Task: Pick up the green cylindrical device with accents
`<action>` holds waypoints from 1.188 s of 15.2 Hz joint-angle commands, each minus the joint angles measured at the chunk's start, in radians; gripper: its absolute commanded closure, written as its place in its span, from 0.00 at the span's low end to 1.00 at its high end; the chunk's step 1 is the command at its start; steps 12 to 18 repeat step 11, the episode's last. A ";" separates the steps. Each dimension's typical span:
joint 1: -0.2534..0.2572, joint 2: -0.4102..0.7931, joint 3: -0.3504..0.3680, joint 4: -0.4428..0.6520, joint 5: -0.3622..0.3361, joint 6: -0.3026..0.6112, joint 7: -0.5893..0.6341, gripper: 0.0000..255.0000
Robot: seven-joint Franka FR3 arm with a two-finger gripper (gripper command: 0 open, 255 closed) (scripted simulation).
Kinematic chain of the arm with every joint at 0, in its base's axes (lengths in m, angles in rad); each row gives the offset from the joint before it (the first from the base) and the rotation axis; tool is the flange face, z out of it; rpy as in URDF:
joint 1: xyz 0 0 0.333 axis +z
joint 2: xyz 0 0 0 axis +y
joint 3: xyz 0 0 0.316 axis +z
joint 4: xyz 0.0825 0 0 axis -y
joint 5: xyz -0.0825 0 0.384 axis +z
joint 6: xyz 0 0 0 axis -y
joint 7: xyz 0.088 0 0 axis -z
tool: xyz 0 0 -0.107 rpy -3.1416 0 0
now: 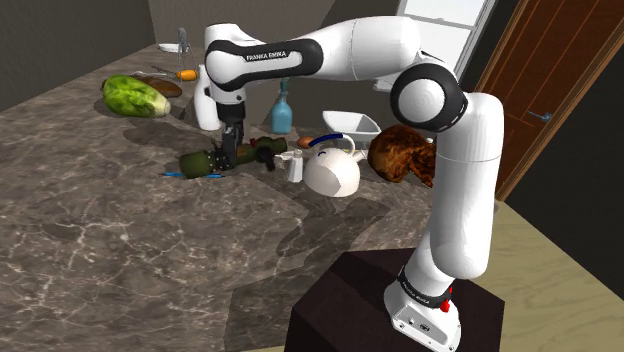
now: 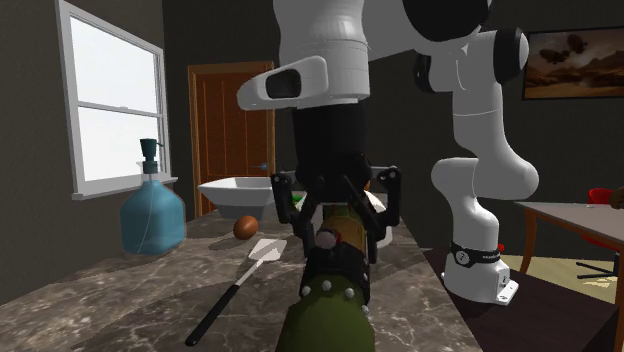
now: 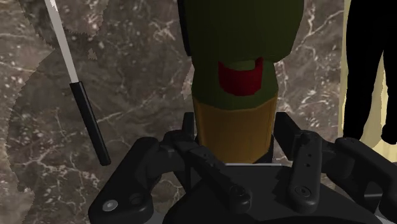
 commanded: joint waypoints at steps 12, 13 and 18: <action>0.001 0.002 0.001 0.143 0.000 -0.139 0.004 1.00; 0.001 0.002 0.001 0.143 0.000 -0.139 0.004 1.00; 0.001 0.002 0.001 0.143 0.000 -0.139 0.004 1.00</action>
